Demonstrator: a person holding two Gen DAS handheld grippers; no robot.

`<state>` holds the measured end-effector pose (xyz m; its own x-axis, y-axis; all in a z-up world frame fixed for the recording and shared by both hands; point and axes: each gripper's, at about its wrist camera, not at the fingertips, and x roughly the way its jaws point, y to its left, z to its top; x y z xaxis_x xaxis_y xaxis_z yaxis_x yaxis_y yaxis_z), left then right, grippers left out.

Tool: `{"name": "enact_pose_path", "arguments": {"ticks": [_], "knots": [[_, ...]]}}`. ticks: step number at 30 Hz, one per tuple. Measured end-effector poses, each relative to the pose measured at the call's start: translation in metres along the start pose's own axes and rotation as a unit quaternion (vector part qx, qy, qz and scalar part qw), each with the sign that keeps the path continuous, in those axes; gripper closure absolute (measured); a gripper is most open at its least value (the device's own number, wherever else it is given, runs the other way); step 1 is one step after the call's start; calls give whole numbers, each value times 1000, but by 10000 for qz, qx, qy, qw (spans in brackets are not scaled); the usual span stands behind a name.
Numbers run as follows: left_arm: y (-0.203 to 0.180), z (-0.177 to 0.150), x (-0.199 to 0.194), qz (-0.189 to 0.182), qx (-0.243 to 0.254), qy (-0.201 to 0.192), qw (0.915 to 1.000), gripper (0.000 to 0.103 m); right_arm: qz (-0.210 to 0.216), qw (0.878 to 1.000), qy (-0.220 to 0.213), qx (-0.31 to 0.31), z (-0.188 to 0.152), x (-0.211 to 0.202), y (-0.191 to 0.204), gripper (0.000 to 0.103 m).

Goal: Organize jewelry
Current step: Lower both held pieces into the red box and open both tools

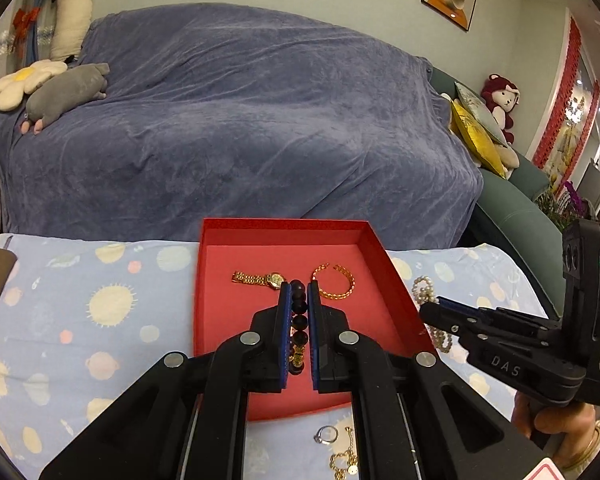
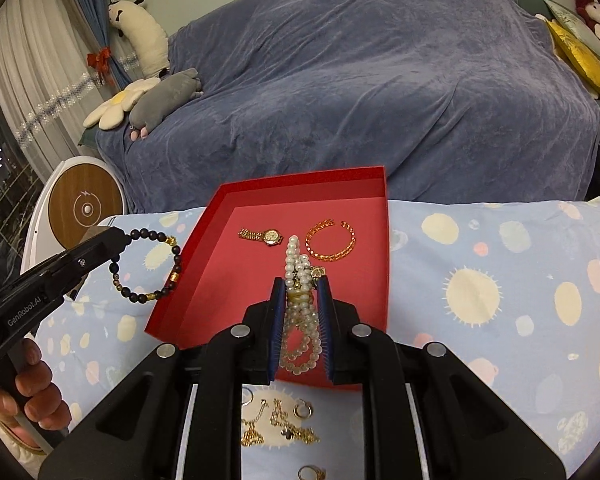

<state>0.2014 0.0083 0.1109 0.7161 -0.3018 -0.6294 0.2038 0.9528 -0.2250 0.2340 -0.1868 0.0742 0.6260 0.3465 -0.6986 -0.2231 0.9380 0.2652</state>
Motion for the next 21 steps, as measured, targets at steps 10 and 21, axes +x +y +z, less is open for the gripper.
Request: {"name": "enact_pose_path", "arguments": {"ticks": [10, 21], "knots": [[20, 3, 68, 108, -281, 349, 9989, 96, -192, 9994, 288, 7, 7, 64, -3, 86], [45, -16, 19, 410, -621, 138, 9971, 53, -99, 9999, -68, -11, -18, -12, -4, 61]]}}
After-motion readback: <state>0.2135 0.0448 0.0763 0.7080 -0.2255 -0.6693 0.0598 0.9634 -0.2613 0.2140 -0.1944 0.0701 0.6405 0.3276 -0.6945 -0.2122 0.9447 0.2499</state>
